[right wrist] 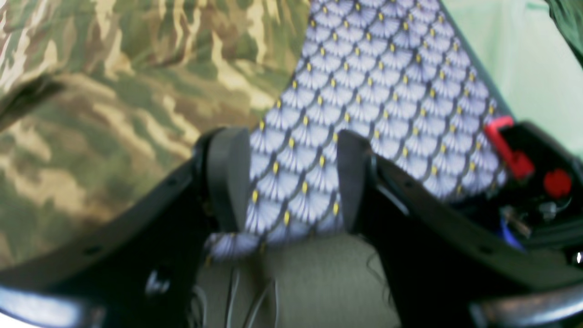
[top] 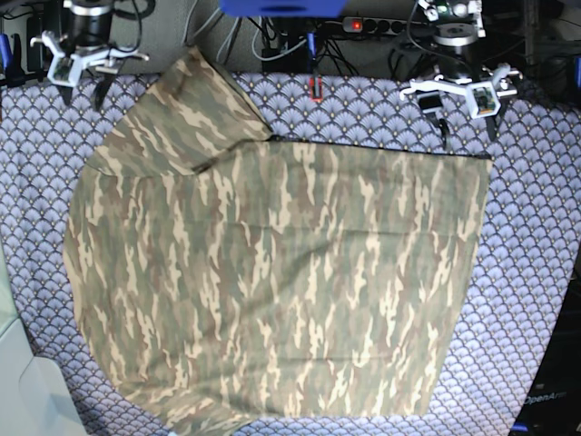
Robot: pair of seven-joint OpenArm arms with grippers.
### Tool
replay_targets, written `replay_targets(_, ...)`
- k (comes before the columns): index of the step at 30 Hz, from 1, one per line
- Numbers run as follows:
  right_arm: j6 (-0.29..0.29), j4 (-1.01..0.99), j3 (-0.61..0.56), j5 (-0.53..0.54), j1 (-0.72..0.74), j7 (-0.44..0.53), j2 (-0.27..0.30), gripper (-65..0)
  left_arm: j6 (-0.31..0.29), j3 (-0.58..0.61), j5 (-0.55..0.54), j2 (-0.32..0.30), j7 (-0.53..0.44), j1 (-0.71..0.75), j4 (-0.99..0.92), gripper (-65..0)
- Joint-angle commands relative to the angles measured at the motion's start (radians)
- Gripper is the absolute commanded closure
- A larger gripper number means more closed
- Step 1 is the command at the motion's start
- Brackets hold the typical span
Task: Fold the T-shirt properly
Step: 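Lower both grippers toward the camouflage shirt's shoulder corners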
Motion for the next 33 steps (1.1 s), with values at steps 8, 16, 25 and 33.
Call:
replay_targets(8, -0.001, 0.019, 0.003, -0.003, 0.049, -0.061, 0.039, -28.2, -0.003, -0.027, 0.125, -0.007, 0.067, -0.084, 0.003, -43.5)
replay_targets(16, 0.002, 0.047, 0.003, -0.13, 0.075, -0.113, 0.073, -28.2, -0.006, -0.025, 0.381, -0.011, 0.071, -0.124, 0.032, -43.5)
replay_targets(25, 0.005, 0.052, 0.005, -0.163, 0.084, -0.111, 0.076, -28.3, -0.007, -0.016, 0.601, -0.1, 0.071, -0.121, 0.024, -43.5)
replay_targets(33, 0.005, 0.052, 0.003, -0.164, 0.083, -0.111, 0.075, -28.3, -0.195, -0.004, 0.901, -0.149, 0.071, -0.1, 0.018, -43.5)
